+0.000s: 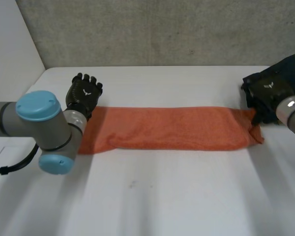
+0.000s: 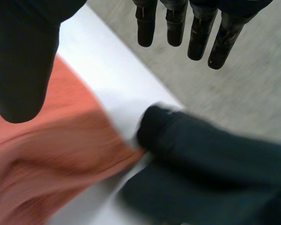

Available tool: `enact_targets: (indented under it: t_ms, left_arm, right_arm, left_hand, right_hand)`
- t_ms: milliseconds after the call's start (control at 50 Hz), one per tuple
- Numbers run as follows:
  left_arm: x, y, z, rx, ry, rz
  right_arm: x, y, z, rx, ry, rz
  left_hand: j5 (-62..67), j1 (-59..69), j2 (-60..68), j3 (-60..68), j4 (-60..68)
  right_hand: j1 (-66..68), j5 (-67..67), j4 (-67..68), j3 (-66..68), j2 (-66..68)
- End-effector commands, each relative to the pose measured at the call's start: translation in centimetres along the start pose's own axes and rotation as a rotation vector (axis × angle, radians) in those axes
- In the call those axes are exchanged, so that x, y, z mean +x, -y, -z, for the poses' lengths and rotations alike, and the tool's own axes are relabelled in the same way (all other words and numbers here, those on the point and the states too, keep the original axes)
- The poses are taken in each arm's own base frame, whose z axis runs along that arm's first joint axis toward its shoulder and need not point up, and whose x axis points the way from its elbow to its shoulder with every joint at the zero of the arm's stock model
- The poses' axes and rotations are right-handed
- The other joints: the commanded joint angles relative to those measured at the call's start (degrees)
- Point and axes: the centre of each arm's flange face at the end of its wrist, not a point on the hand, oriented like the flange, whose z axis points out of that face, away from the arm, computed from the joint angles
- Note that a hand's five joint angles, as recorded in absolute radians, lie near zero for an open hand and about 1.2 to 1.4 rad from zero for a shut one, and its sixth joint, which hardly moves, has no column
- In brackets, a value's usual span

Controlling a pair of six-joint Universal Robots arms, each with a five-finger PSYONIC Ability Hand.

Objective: Fold the laundry.

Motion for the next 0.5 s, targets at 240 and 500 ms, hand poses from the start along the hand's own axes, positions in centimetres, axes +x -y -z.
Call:
enact_targets:
  t_ms: [240, 500]
  left_arm:
    - [0.9, -1.5, 3.3, -0.075, -0.064, 0.111]
    - [0.9, -1.5, 3.4, -0.076, -0.065, 0.111]
  right_arm:
    - [-1.0, -5.7, -0.1, -0.125, 0.083, -0.073]
    - [-1.6, -7.5, -1.9, -0.143, 0.093, -0.073]
  left_hand:
    - [-2.6, -0.9, -1.5, -2.0, -1.6]
    - [-2.6, -0.9, -1.5, -2.0, -1.6]
  right_hand:
    - [15.4, 13.0, 13.9, 15.1, 14.3]
    - [64.4, 62.0, 62.9, 64.1, 63.3]
